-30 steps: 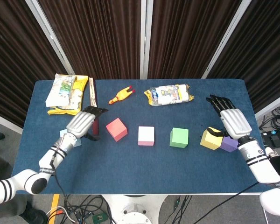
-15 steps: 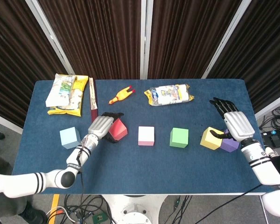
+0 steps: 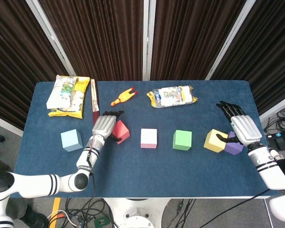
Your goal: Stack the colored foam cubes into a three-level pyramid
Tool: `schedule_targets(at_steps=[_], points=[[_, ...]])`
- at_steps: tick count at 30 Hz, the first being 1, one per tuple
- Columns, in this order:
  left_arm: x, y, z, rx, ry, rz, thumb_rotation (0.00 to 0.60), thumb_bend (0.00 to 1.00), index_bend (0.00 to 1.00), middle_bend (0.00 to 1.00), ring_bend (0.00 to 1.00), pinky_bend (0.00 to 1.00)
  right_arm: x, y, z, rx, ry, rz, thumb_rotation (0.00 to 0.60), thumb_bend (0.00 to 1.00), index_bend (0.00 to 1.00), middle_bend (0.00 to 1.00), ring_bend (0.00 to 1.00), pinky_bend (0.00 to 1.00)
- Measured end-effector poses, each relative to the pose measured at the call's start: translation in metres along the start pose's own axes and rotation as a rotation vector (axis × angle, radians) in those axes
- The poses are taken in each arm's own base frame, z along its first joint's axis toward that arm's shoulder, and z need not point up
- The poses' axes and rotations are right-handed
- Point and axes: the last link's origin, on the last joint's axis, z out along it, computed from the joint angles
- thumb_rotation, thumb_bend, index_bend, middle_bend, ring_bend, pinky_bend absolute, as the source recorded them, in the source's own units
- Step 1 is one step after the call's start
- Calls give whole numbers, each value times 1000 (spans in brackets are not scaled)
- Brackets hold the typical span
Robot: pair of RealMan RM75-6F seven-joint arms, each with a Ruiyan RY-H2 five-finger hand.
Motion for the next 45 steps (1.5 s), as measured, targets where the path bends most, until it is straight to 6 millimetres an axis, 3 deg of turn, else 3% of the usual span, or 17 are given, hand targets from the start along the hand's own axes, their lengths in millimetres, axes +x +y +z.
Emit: schedule_targets(at_steps=[20, 28, 34, 45], points=[[-10, 2, -2, 57, 13, 100, 600, 3, 135, 292, 205, 151, -4, 6, -1, 6, -11, 16, 600, 166, 0, 6, 0, 0], [-12, 3, 1, 48, 27, 111, 600, 155, 207, 390, 240, 151, -4, 7, -2, 6, -8, 18, 600, 166, 0, 7, 0, 0], [-5, 2, -1, 12, 47, 125, 600, 293, 228, 410, 240, 150, -4, 8, -3, 1, -3, 23, 600, 166, 0, 7, 0, 0], [19, -3, -16, -223, 68, 156, 600, 315, 228, 401, 239, 149, -2, 12, -9, -14, 8, 24, 600, 166, 0, 8, 0, 0]])
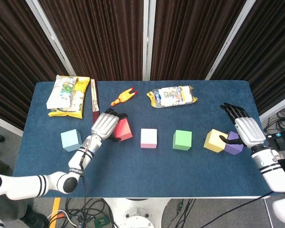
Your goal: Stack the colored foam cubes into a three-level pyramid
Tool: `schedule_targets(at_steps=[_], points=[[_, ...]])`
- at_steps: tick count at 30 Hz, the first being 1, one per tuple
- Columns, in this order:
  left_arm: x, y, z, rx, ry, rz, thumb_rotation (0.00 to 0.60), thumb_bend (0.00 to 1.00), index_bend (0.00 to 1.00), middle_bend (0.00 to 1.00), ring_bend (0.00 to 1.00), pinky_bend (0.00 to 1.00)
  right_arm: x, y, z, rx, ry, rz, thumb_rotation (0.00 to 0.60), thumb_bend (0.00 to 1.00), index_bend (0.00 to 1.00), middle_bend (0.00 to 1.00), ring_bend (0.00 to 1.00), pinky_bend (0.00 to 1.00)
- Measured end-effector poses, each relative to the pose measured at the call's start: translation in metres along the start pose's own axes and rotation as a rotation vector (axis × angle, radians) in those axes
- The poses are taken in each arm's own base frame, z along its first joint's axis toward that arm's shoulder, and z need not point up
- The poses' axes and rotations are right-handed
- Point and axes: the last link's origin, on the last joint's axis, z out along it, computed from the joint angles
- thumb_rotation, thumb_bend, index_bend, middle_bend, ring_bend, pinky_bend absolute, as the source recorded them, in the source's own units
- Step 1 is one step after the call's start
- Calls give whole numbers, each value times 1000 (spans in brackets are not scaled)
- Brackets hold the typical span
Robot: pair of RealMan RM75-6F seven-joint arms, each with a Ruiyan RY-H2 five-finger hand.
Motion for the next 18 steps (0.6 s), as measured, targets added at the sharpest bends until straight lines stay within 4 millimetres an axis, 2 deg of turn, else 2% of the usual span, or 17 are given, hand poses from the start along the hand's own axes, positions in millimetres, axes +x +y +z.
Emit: schedule_targets(at_steps=[9, 18], points=[[1, -6, -4, -223, -50, -16, 600, 319, 217, 381, 221, 147, 1, 2, -6, -17, 8, 0, 600, 166, 0, 8, 0, 0], [-6, -28, 20, -255, -90, 51, 600, 319, 216, 361, 207, 139, 1, 7, -10, -43, 14, 7, 600, 166, 0, 8, 0, 0]])
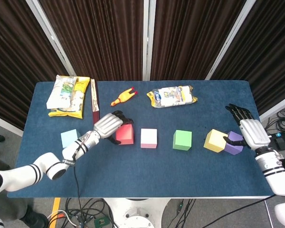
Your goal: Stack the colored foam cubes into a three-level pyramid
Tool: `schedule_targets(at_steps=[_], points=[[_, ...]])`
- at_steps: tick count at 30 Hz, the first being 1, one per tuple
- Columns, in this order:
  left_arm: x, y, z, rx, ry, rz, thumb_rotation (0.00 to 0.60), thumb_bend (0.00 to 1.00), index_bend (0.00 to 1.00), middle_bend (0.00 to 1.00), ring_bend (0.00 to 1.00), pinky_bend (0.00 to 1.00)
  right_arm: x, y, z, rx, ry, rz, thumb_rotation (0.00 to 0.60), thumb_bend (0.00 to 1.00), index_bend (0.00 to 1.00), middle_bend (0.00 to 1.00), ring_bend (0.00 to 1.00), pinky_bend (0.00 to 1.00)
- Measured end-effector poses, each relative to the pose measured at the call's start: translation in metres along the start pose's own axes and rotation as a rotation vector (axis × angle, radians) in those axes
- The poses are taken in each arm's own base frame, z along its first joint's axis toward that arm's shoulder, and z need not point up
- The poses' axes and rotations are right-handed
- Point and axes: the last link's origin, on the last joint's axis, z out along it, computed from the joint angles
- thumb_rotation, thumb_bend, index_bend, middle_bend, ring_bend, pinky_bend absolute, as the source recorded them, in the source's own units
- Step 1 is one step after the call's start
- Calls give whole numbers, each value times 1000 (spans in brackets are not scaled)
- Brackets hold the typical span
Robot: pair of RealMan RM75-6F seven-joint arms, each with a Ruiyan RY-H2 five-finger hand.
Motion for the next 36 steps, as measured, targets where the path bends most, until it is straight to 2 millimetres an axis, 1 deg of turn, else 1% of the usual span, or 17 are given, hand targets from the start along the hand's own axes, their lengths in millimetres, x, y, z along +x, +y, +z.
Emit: schedule_targets(at_steps=[4, 14, 36], points=[[-4, -2, 8, -22, -17, -7, 600, 319, 216, 360, 207, 139, -1, 1, 0, -5, -2, -4, 600, 166, 0, 8, 0, 0], [-13, 7, 21, -77, -26, 9, 600, 318, 217, 361, 207, 139, -3, 3, 1, -17, -5, -4, 600, 165, 0, 8, 0, 0], [-20, 19, 33, -88, 3, 64, 600, 318, 217, 360, 207, 139, -3, 7, 1, -29, -5, -6, 600, 166, 0, 8, 0, 0]])
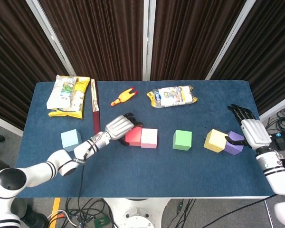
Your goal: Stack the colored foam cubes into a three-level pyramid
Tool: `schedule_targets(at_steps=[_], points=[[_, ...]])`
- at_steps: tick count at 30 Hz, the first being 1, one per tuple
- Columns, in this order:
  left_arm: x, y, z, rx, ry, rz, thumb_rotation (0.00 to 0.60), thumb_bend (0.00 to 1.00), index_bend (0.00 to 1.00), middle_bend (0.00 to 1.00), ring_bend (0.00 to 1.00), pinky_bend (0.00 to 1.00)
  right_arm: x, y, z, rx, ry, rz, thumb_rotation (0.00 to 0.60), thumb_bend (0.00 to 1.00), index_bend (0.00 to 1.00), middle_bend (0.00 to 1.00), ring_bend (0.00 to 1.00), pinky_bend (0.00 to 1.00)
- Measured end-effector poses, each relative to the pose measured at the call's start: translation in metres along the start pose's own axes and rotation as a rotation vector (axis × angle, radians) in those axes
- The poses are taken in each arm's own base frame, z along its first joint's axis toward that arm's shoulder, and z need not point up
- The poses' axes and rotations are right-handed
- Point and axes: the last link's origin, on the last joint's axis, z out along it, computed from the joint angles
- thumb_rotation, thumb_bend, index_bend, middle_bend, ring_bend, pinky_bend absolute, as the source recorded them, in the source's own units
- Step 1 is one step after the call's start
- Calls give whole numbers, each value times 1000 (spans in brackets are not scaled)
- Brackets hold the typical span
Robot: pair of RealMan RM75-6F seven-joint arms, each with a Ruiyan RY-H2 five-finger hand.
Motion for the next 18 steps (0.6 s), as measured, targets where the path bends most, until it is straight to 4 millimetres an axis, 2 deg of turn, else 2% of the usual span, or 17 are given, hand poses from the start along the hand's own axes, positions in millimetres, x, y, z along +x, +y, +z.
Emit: schedule_targets(at_steps=[18], points=[[0, 2, 5, 7, -17, 1, 600, 311, 214, 355, 207, 139, 0, 2, 1, -4, -2, 3, 600, 166, 0, 8, 0, 0]])
